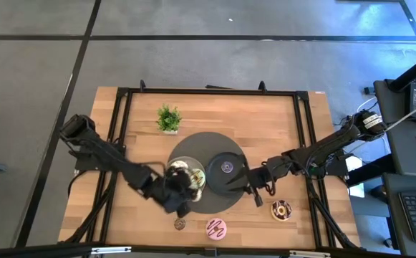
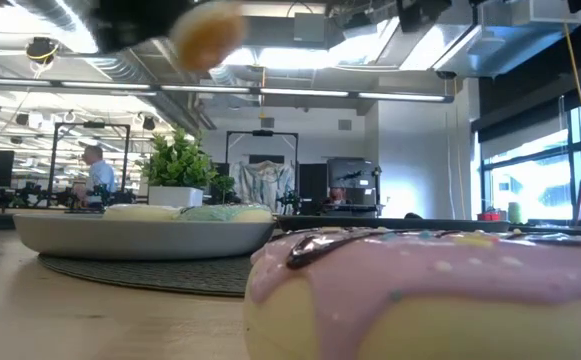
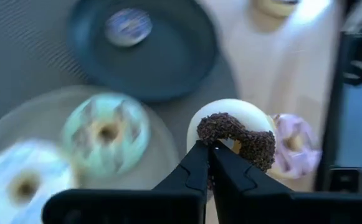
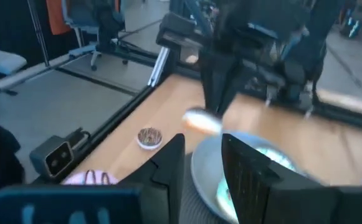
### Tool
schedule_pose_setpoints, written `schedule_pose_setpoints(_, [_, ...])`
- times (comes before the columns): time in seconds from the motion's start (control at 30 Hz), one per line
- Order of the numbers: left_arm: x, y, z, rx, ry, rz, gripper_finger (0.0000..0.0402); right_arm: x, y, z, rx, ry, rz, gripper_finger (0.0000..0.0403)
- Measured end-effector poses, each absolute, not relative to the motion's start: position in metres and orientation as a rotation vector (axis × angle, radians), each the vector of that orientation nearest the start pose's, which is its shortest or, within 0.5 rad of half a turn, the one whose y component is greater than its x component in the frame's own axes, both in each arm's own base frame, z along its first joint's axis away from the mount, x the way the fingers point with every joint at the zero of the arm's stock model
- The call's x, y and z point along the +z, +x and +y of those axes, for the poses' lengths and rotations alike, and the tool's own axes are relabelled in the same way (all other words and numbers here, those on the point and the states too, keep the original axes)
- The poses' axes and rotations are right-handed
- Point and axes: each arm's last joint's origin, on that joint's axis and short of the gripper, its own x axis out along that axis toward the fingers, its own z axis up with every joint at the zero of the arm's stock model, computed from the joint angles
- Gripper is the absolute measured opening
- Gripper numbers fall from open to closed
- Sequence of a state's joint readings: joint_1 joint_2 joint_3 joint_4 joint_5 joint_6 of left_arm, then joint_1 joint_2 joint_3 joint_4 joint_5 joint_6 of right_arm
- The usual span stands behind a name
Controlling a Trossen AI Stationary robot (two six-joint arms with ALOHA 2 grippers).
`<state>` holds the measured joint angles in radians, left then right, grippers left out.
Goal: Pick & Place donuts
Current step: Put the small black donut on the black plate
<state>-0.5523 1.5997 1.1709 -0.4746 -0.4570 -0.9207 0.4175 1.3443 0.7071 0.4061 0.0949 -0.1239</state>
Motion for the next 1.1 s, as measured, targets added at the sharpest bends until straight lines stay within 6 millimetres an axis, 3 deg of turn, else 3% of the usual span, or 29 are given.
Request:
schedule_pose_setpoints(0.17, [0.246,0.316,-0.142,0.122,-0.392,0.761,0.0004,0.244,0.277,0.121,0.373,-0.312,0.216,0.0108])
schedule_pose_setpoints(0.37, [0.241,0.325,-0.121,0.045,-0.407,0.841,0.0004,0.246,0.302,0.132,0.405,-0.438,0.342,0.0108])
schedule_pose_setpoints(0.8, [0.239,0.326,-0.122,-0.085,-0.382,0.89,0.0004,0.234,0.357,0.155,0.449,-0.584,0.492,0.0108])
schedule_pose_setpoints(1.1, [0.24,0.325,-0.124,-0.112,-0.356,0.884,0.0004,0.232,0.365,0.155,0.448,-0.607,0.489,0.0108])
